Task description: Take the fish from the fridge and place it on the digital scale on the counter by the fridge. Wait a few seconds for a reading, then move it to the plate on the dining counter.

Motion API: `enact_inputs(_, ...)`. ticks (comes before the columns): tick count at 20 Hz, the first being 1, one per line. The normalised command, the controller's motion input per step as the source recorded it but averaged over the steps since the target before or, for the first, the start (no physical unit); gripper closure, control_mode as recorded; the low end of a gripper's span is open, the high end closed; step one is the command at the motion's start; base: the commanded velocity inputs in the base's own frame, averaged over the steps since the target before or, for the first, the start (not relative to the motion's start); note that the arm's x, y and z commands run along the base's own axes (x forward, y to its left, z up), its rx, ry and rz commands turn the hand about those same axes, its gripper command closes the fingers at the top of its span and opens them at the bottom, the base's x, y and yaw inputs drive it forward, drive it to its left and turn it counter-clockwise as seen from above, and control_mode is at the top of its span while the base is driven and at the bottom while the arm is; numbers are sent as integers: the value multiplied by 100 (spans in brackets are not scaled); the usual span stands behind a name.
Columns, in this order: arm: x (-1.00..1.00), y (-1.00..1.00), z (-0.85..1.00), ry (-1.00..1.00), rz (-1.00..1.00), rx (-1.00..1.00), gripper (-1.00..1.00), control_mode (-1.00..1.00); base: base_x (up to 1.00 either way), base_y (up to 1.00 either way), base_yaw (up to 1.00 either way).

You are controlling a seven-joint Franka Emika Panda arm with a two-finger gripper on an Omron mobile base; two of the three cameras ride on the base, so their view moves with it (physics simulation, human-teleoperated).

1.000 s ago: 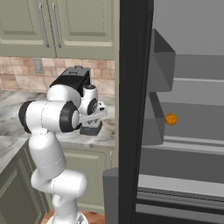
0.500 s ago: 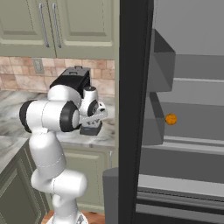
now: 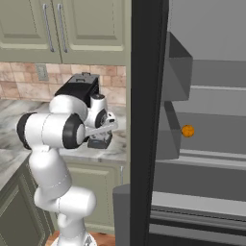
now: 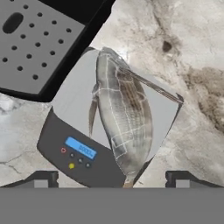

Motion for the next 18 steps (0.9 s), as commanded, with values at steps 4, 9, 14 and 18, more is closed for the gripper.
enact_inputs(4, -44, 0, 73, -5, -1, 2, -100, -100, 0, 0, 0)
enact_inputs(9, -35, 0, 99, -3, -4, 5, -100, -100, 0, 0, 0)
enact_inputs(14, -35, 0, 66, 0, -4, 1, -100, -100, 0, 0, 0)
enact_inputs(18, -25, 4, 18, 0, -4, 0, -100, -100, 0, 0, 0)
